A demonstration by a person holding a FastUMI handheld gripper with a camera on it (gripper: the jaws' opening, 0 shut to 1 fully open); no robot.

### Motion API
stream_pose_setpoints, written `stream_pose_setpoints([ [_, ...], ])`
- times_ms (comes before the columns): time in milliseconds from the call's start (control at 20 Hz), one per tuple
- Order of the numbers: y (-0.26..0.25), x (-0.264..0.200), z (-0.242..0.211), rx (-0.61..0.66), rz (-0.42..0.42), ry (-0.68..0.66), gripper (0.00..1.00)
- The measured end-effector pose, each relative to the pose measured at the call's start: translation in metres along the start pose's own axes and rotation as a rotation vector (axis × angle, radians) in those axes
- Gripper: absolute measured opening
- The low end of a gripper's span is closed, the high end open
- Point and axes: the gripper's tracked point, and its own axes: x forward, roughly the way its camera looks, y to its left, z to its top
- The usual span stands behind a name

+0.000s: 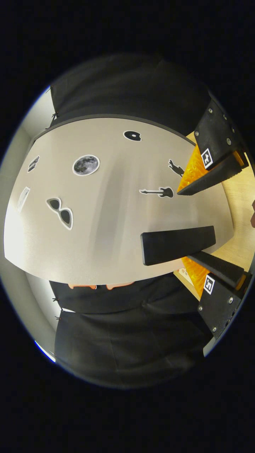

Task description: Open the shoe cabinet door, grab the shoes and put them into the shoe cabinet, then close the shoe cabinet door.

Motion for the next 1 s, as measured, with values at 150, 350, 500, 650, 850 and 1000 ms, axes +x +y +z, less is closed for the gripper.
stream_pose_setpoints([
  [150,0.003,0.004,0.002,-0.01,0.015,-0.017,0.93],
  [350,0.006,0.013,0.004,0.012,0.031,-0.046,0.93],
  [500,0.009,0.02,0.007,0.018,0.042,-0.066,0.93],
  [650,0.008,0.023,0.008,0.022,0.04,-0.082,0.94],
  [850,0.003,0.029,0.01,-0.008,0.0,-0.087,0.95],
  [1000,0.001,0.034,0.011,-0.025,-0.043,-0.1,0.95],
])
